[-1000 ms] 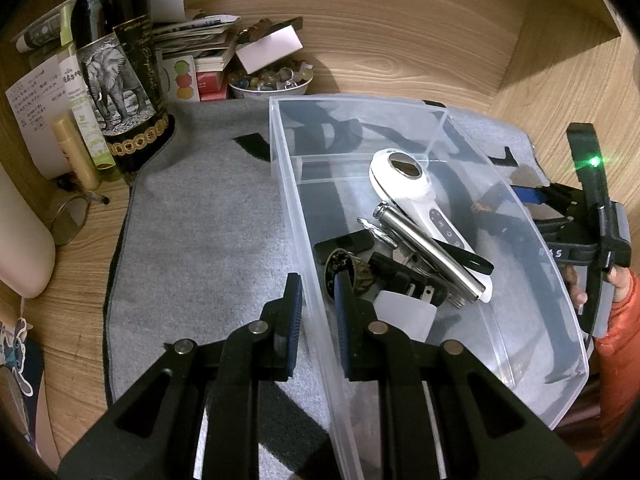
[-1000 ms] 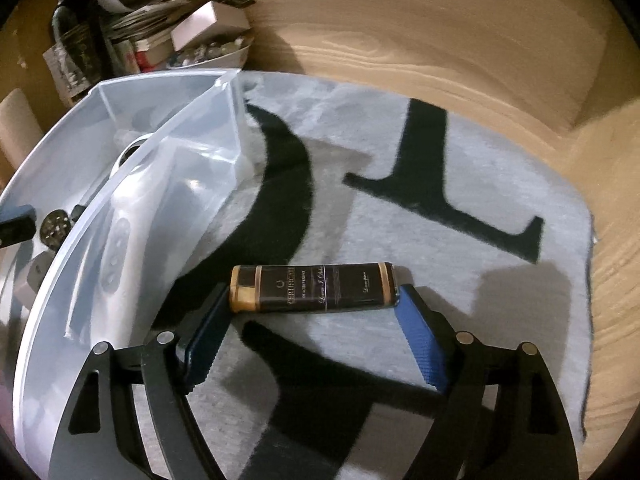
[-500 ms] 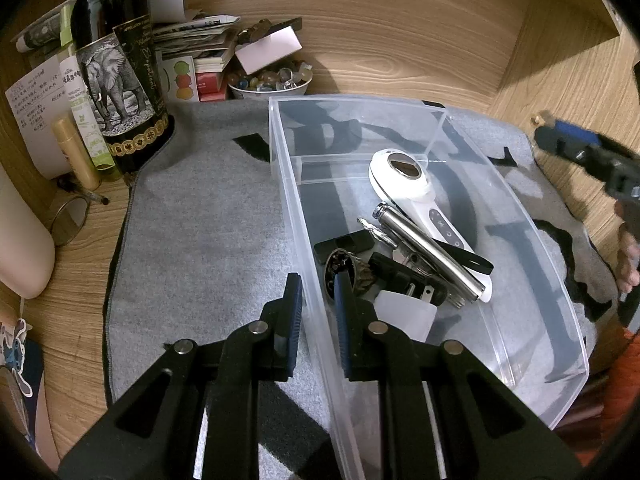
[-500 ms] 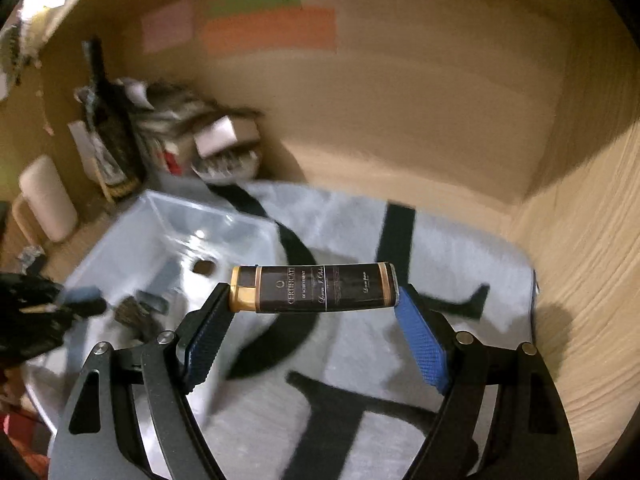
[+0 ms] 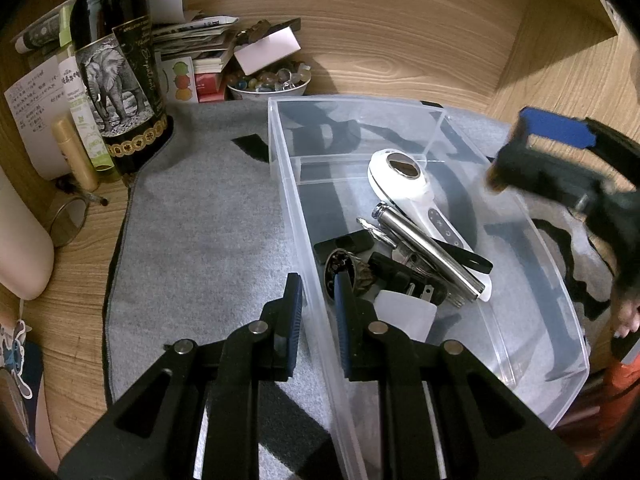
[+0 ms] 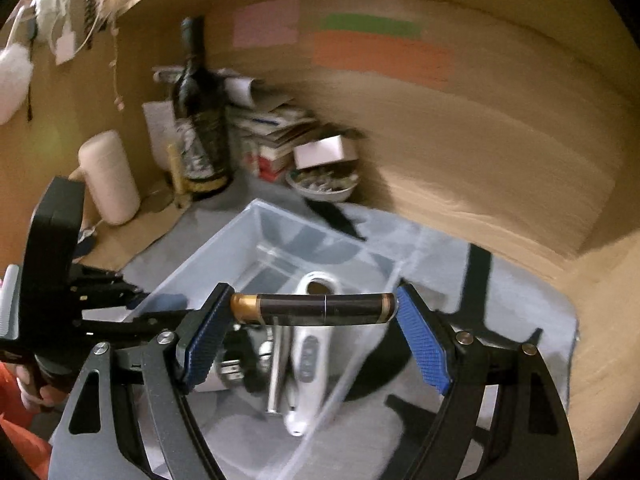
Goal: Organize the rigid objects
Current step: 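Carry the dark cylinder with the right gripper and release it into the box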
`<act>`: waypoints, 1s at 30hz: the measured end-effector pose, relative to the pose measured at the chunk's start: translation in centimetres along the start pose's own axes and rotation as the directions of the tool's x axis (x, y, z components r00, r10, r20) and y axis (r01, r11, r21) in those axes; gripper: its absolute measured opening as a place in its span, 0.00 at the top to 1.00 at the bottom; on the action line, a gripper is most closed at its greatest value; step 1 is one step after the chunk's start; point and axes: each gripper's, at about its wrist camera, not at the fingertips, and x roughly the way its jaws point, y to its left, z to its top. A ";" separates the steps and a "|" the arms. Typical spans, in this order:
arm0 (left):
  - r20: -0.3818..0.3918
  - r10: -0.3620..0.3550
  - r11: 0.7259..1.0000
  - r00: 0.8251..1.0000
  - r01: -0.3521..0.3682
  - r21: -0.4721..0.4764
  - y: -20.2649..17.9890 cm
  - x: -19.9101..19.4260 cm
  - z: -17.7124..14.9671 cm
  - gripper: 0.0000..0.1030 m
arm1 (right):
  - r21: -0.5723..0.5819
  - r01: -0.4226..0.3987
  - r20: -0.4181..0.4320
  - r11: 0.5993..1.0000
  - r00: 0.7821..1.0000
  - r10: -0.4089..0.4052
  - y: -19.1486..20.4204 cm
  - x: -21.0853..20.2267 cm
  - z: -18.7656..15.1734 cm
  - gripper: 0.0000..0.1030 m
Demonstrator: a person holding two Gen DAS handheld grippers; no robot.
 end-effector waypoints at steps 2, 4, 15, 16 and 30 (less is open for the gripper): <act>0.000 -0.002 1.000 1.000 0.002 -0.001 0.0 0.0 0.1 0.85 | -0.007 -0.008 -0.021 1.000 1.000 0.008 0.4 0.7 -0.1 0.23; 0.000 -0.002 1.000 1.000 0.002 0.000 0.0 0.0 0.1 0.85 | -0.007 -0.020 -0.051 1.000 0.998 0.020 0.7 1.5 -0.1 0.23; 0.002 -0.007 1.000 1.000 0.007 -0.003 0.0 0.1 0.1 0.85 | 0.026 -0.078 -0.183 0.997 0.980 0.081 0.7 4.5 -0.6 0.23; 0.001 -0.007 1.000 1.000 0.007 -0.003 0.0 0.1 0.1 0.85 | 0.023 -0.076 -0.183 0.997 0.980 0.079 0.8 4.5 -0.6 0.23; 0.048 0.027 0.999 0.998 -0.027 -0.018 -0.2 -1.6 0.4 0.59 | 0.016 -0.001 -0.016 1.000 1.000 0.001 0.7 -1.7 -0.7 0.19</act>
